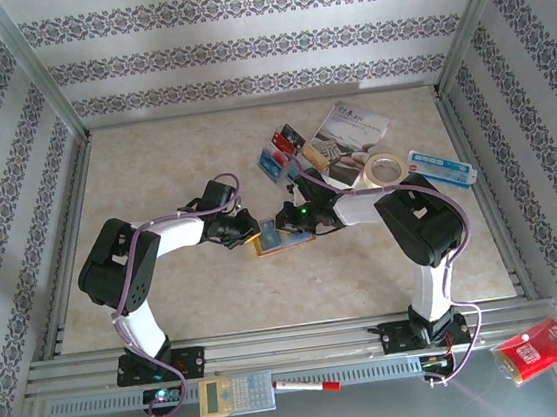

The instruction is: Take the credit cards out of the card holder

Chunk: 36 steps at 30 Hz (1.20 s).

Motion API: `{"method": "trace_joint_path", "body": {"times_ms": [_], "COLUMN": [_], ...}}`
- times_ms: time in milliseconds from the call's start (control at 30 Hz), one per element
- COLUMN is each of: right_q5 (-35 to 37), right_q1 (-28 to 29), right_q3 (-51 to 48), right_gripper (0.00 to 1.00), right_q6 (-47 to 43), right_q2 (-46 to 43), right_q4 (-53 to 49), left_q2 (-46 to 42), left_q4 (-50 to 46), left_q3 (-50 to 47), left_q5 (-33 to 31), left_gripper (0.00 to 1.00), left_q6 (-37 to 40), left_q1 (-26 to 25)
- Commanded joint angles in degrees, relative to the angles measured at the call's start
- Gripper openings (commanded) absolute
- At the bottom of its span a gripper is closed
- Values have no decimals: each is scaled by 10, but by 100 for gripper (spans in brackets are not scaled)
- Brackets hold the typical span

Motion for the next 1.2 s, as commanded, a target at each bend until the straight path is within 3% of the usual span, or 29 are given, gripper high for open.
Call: {"method": "trace_joint_path", "body": {"times_ms": [0, 133, 533, 767, 1167], "right_q5": [20, 40, 43, 31, 9], "right_q1": [-6, -14, -16, -16, -16], "right_q3": [-18, -30, -30, -27, -31], "right_gripper": [4, 3, 2, 3, 6], "right_q6": [-4, -9, -7, -1, -5], "right_q2": [-27, -40, -38, -30, -37], "right_q4": [16, 8, 2, 6, 17], "left_q2": [12, 7, 1, 8, 65], "left_q4": [-57, -61, -101, -41, -96], "left_q3": [-7, -5, 66, 63, 75], "left_q5": [-33, -32, -7, 49, 6], "left_gripper": [19, 23, 22, 17, 12], "left_q6": [13, 16, 59, 33, 55], "left_q1": [-2, 0, 0, -11, -12]}}
